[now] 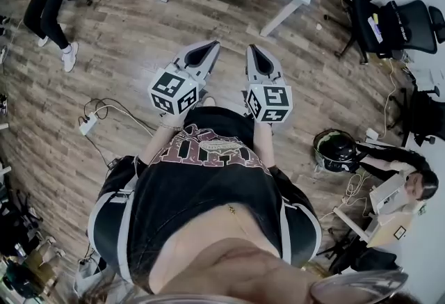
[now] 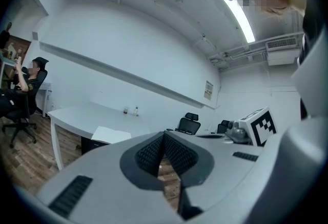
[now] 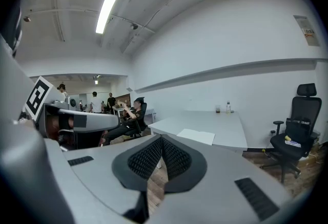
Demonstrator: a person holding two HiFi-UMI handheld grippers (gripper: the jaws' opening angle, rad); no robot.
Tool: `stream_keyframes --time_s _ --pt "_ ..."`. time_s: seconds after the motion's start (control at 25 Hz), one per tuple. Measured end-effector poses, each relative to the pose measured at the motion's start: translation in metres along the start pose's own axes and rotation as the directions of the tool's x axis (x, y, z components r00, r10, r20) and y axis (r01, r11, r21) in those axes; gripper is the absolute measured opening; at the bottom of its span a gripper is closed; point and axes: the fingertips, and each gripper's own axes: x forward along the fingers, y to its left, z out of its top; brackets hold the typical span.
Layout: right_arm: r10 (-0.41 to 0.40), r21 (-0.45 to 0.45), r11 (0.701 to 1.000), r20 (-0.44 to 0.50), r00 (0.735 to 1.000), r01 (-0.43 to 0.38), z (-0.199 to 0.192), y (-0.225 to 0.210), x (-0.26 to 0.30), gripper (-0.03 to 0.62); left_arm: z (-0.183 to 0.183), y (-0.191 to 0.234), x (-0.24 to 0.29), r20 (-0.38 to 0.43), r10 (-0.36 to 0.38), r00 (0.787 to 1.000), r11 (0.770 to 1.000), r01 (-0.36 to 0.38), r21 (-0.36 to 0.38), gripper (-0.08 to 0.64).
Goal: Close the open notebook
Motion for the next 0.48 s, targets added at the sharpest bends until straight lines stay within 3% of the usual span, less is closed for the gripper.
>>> stream_keyframes --time_s 0.48 --pt "-0.038 0.021 0.999 0.013 0.999 0.037 -0.002 -0.011 -0.005 0.020 -0.003 0.000 0.013 -0.033 -0.015 0.999 1.000 0.015 0.011 0.048"
